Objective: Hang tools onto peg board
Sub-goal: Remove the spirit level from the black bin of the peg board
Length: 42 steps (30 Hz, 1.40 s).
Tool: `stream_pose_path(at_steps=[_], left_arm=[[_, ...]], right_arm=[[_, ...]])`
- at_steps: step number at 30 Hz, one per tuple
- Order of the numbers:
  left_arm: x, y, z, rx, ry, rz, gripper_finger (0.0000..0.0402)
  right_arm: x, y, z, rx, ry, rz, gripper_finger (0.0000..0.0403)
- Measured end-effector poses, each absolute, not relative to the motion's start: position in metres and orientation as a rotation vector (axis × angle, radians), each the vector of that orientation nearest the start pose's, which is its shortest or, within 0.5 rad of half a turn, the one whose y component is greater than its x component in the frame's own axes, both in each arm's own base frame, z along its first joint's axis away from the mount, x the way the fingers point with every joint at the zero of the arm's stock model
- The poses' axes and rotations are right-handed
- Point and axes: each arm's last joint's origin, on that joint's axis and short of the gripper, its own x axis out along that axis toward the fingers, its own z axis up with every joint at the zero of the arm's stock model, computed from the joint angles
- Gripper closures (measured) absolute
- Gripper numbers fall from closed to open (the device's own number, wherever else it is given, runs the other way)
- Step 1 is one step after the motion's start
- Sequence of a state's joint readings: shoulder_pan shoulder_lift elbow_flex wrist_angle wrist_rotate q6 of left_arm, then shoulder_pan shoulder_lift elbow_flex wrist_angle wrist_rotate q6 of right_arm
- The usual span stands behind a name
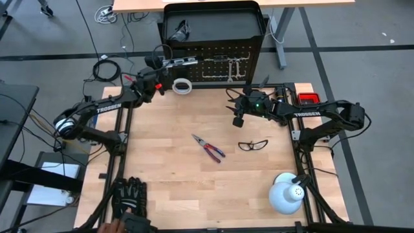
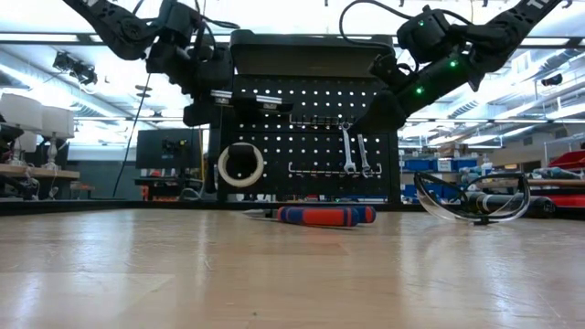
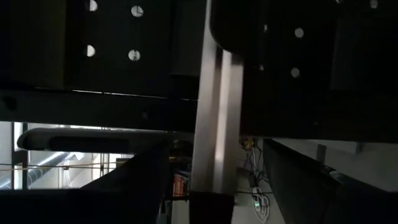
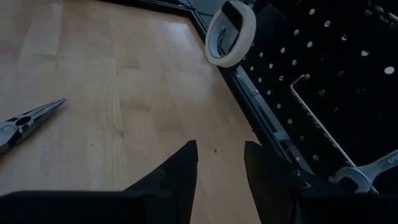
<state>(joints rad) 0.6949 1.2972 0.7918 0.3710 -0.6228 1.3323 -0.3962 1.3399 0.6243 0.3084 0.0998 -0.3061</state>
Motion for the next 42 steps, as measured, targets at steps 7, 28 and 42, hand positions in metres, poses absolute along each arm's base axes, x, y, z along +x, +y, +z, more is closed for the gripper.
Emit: stream_pose_path(at_steps=[7,28,42], left_arm=[[0.207,0.194,0.280,1.135,0.992,1.006,0.0219],[0.205,0.194,0.285,1.115,0.998,1.099,0.0360],[0.228,0.158,0.296,1.198,0.970,1.143,0.0356]], right_arm=[[0.250,-0.108,0.207,-0.235,0.478,-0.422,0.0262],[0.250,-0.108,0.206,-0.234,0.483,-0.421,0.0263],[0.250,-0.108,0.206,-0.233,0.488,-0.421,0.0263]])
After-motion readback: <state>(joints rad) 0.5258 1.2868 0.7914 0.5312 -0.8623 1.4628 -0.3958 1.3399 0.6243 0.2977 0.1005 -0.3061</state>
